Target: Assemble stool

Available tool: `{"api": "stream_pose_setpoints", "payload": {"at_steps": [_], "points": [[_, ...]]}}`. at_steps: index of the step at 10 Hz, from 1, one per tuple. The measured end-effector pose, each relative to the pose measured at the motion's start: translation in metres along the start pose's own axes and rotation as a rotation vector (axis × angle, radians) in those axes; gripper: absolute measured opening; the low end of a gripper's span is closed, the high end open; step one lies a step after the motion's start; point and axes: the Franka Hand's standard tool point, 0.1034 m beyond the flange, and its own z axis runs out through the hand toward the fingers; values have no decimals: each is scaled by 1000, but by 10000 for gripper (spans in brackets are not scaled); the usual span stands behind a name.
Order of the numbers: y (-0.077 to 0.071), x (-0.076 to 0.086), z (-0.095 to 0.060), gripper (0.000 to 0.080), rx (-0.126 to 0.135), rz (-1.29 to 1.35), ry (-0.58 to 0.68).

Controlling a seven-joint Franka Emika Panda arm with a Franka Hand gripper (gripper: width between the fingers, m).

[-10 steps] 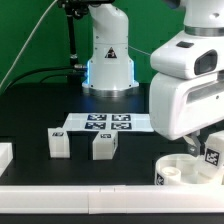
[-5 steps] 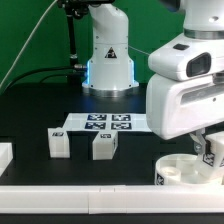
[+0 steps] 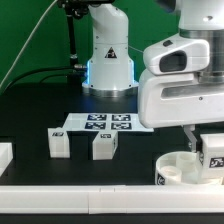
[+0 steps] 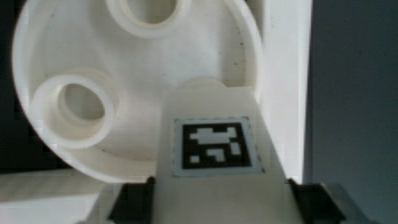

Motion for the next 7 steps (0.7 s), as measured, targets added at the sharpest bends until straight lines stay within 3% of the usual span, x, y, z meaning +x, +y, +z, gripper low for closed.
{"api": "stream_pose_setpoints", "payload": {"at_steps": [4, 6, 7], "points": [[-1, -3, 2, 340, -16, 562, 23], [1, -4, 3, 340, -3, 861, 31], [1, -4, 3, 340, -4, 865, 30]]}}
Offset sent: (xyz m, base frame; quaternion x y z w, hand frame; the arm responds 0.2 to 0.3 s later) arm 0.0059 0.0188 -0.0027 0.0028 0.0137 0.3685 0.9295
